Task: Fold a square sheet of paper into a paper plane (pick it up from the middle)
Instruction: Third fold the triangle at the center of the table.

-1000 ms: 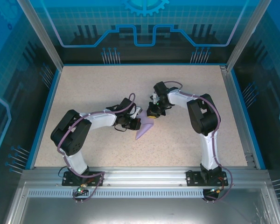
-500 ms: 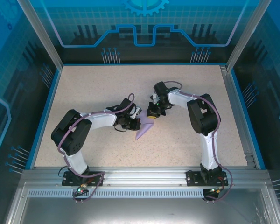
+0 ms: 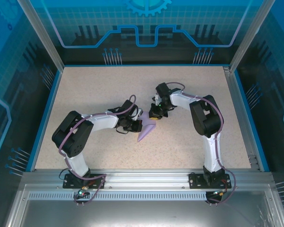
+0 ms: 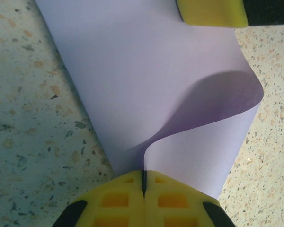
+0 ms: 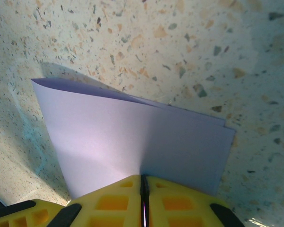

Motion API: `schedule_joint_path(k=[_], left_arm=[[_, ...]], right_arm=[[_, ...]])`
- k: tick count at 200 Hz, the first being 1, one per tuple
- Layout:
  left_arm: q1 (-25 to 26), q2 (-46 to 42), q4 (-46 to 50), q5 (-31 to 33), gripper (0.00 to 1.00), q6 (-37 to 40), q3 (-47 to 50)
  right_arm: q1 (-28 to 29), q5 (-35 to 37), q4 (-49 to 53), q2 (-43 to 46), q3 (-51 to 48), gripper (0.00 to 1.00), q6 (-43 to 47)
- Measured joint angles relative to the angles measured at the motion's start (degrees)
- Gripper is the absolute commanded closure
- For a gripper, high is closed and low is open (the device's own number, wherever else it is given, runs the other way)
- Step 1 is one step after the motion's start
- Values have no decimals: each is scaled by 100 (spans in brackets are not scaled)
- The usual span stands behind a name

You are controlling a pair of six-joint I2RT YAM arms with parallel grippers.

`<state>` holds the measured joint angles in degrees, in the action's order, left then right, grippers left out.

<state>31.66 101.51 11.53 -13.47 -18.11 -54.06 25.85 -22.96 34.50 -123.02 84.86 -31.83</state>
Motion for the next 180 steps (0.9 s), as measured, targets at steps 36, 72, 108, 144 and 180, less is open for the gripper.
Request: schedule_joint_path(k=[36, 72, 108, 144, 180], left_arm=[[0, 2, -20, 0, 100, 0, 22], [0, 2, -87, 0, 100, -46, 81], [0, 2, -136, 0, 100, -149, 105], [-7, 0, -195, -4, 100, -153, 138], [-7, 0, -197, -4, 100, -177, 140]], right_arm=[[0, 0, 0, 0, 0, 89, 2], [0, 0, 0, -7, 2, 89, 0], [0, 0, 2, -7, 2, 89, -2], [0, 0, 0, -7, 2, 89, -2], [0, -2, 0, -7, 2, 89, -2]])
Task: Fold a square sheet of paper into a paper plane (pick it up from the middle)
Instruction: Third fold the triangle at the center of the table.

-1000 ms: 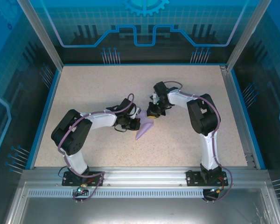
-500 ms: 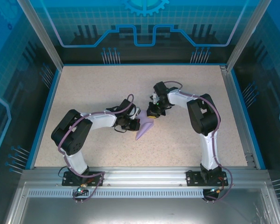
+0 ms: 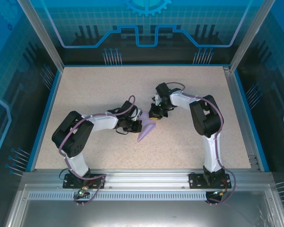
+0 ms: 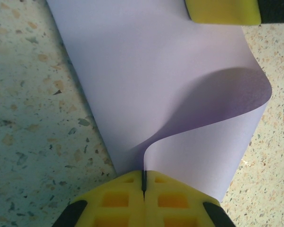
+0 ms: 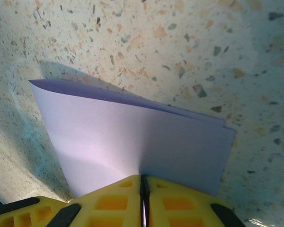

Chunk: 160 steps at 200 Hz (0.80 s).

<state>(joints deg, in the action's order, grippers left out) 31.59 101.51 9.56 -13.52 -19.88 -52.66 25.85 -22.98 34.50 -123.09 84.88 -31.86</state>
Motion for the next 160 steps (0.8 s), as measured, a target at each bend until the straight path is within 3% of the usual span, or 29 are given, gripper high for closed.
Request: schedule_joint_path(k=[160], left_arm=[[0, -129, -476, -24, 100, -271, 317]], right_arm=[[0, -4, -2, -4, 0, 88, -2]])
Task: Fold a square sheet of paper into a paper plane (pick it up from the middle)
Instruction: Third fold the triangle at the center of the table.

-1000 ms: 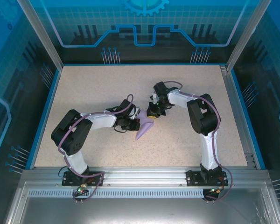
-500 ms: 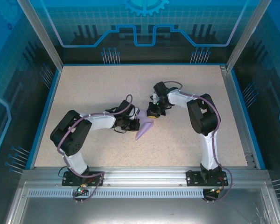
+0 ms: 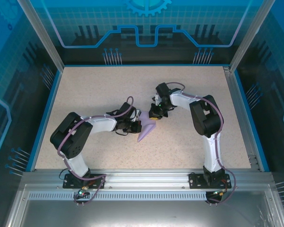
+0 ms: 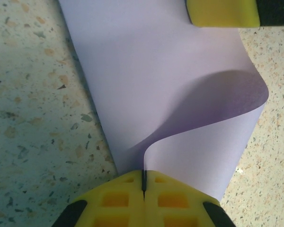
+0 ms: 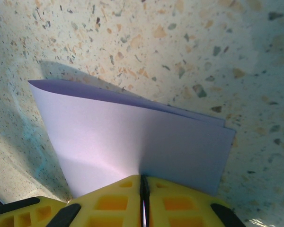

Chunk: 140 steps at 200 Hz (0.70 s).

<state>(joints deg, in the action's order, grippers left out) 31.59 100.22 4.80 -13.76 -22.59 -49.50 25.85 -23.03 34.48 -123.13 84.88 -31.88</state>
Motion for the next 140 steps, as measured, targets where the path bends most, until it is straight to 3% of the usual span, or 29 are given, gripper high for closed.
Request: schedule_joint_path(k=[41, 78, 117, 140], left_arm=[[-11, 33, 20, -24, 100, -2, -33], [-11, 74, -90, -90, 100, -11, -26], [-11, 153, -264, -197, 100, -92, -31], [-11, 214, -326, -262, 100, -114, -68]], right_arm=[[0, -42, -24, 0, -2, 84, -4], [-61, -146, -236, 275, -317, 74, -201], [-245, -155, -470, 1220, -968, 75, -374], [-271, -142, -726, 1945, -1410, 81, -450]])
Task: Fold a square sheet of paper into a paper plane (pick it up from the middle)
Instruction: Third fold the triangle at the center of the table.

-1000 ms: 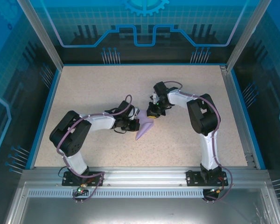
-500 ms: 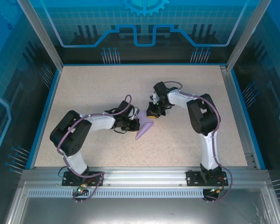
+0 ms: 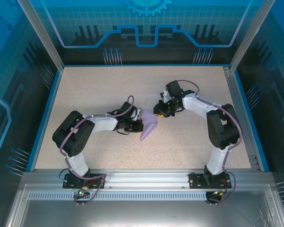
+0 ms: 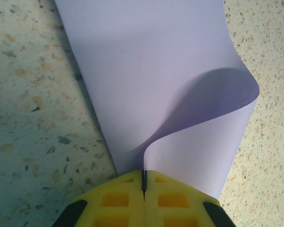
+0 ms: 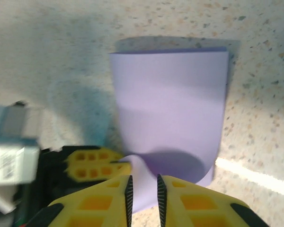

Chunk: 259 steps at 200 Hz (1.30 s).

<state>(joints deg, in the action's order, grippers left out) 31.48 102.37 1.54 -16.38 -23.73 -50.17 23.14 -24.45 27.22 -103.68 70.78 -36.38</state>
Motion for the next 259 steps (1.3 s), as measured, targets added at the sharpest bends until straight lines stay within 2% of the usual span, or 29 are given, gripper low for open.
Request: schedule_joint_path(k=[30, 47, 86, 116, 165, 259], left_arm=[[0, 83, -44, -92, 100, -15, -70], [0, 133, -52, -133, 100, -20, -114], [-4, 146, -66, -153, 100, -20, -118], [-4, 149, -68, -162, 100, -22, -118], [-17, 173, -107, -219, 100, -20, -118], [-22, 195, -149, -262, 100, -20, -118]], right_arm=[[50, -140, -826, 767, -1099, 93, -374], [254, -210, -1252, 920, -1674, 100, -710], [1126, -299, -2479, 960, -2721, 100, -1609], [1464, -254, -2872, 955, -2732, 100, -1923], [1545, -256, -3171, 597, -2490, 100, -2103], [1600, -205, -3126, 273, -2490, 100, -2151]])
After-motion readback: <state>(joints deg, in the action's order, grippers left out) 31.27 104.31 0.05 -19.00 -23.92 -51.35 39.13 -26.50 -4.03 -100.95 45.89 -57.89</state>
